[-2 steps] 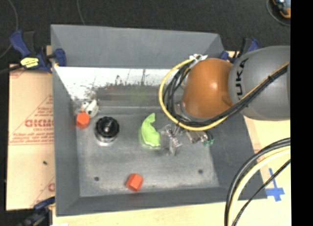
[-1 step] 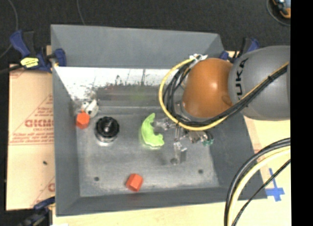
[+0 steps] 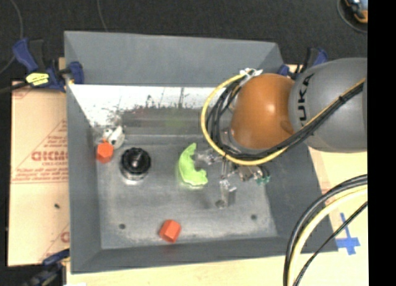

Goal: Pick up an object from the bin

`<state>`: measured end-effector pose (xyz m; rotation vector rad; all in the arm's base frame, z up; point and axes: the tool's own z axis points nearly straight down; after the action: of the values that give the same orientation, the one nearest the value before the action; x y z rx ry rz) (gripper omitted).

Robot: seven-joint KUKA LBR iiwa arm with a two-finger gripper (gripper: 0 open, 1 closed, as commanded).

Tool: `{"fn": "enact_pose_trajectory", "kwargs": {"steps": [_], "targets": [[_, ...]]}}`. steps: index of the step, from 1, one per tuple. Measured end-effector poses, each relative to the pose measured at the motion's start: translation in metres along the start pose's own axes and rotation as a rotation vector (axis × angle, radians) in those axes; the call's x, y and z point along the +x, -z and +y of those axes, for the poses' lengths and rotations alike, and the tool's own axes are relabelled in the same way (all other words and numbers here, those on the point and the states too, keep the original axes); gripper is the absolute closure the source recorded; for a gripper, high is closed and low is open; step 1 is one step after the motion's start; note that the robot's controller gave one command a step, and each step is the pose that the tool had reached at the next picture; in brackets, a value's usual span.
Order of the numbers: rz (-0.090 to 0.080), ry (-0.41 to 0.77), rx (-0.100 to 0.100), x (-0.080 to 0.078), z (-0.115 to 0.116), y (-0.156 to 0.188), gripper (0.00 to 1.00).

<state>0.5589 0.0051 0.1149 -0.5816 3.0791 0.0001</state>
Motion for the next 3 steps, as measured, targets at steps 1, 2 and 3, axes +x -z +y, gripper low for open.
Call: {"fn": "enact_pose_trajectory", "kwargs": {"steps": [1,2,3], "targets": [[-0.007,0.128,0.004,-0.038,-0.007,-0.036,0.00],[-0.010,-0.057,0.002,-0.052,-0.021,-0.043,1.00],[-0.010,-0.058,0.002,-0.052,-0.021,-0.043,1.00]]}}
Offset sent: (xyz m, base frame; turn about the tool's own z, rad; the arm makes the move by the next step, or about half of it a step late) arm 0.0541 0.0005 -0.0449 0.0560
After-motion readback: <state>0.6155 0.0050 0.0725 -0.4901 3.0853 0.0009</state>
